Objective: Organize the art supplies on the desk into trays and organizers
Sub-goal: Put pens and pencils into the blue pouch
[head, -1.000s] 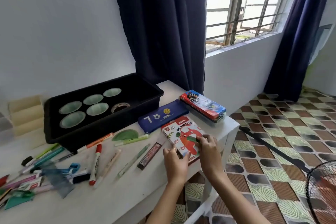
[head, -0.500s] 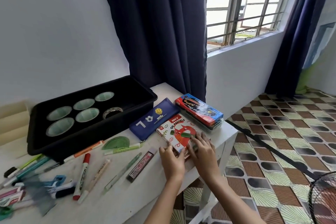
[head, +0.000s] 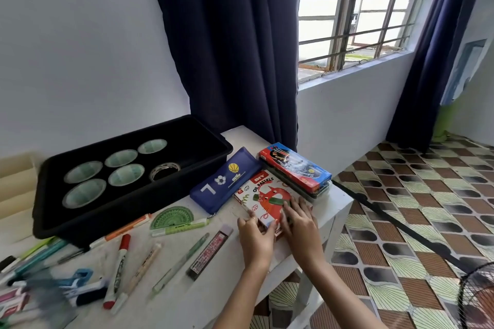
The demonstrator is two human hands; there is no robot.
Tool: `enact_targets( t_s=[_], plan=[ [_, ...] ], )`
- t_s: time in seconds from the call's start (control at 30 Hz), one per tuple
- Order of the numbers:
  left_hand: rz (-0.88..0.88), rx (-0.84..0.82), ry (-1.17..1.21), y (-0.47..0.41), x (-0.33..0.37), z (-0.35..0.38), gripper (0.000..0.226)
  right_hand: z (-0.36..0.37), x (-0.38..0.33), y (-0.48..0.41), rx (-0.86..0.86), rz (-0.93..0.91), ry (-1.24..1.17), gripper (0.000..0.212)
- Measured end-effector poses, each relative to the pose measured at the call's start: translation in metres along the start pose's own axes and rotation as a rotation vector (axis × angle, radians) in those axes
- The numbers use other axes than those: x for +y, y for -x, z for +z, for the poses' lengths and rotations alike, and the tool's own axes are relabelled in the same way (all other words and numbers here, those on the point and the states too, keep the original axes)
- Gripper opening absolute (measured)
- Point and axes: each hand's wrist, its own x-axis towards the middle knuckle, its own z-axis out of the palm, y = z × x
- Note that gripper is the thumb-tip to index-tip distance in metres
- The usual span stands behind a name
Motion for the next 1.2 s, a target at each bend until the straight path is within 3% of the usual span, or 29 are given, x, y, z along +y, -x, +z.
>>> enact_targets(
  t_s=[0.07,0.17,0.27,0.33,0.47,0.6,0.83,0.97,1.07,1.2],
  plan=[
    [0.011,-0.009,-0.013,-0.002,0.002,-0.006,0.038,-0.004,-0.008,-0.003,0.000,0.028,0.036,0.038],
    [0.056,0.132,-0.013,-0.012,0.008,-0.026,0.034,-0.005,-0.032,-0.016,0.025,0.077,-0.051,0.027],
    [0.155,0.358,0.010,-0.034,0.007,-0.056,0.033,-0.005,-0.060,-0.034,-0.021,0.201,-0.428,0.024],
    [0.111,0.446,0.060,-0.053,0.003,-0.073,0.037,-0.003,-0.076,-0.049,-0.116,0.380,-0.675,0.029],
    [-0.143,0.350,0.089,-0.086,-0.011,-0.096,0.058,0.018,-0.095,-0.084,-0.237,0.697,-1.001,0.042],
    [-0.185,0.241,0.201,-0.102,-0.028,-0.097,0.060,0.040,-0.104,-0.100,-0.260,0.833,-1.139,0.045],
    [0.028,0.274,0.436,-0.080,-0.017,-0.113,0.027,0.036,-0.101,-0.100,-0.289,0.869,-1.199,0.010],
    [0.064,0.256,0.572,-0.057,-0.013,-0.136,0.028,0.027,-0.098,-0.093,-0.193,0.941,-1.385,0.022],
    [0.031,0.239,0.625,-0.039,-0.019,-0.154,0.031,0.023,-0.106,-0.077,-0.122,0.791,-1.220,0.021],
    [-0.060,0.284,0.745,-0.016,-0.024,-0.171,0.021,0.013,-0.138,-0.039,-0.131,0.632,-1.272,0.017]
  ],
)
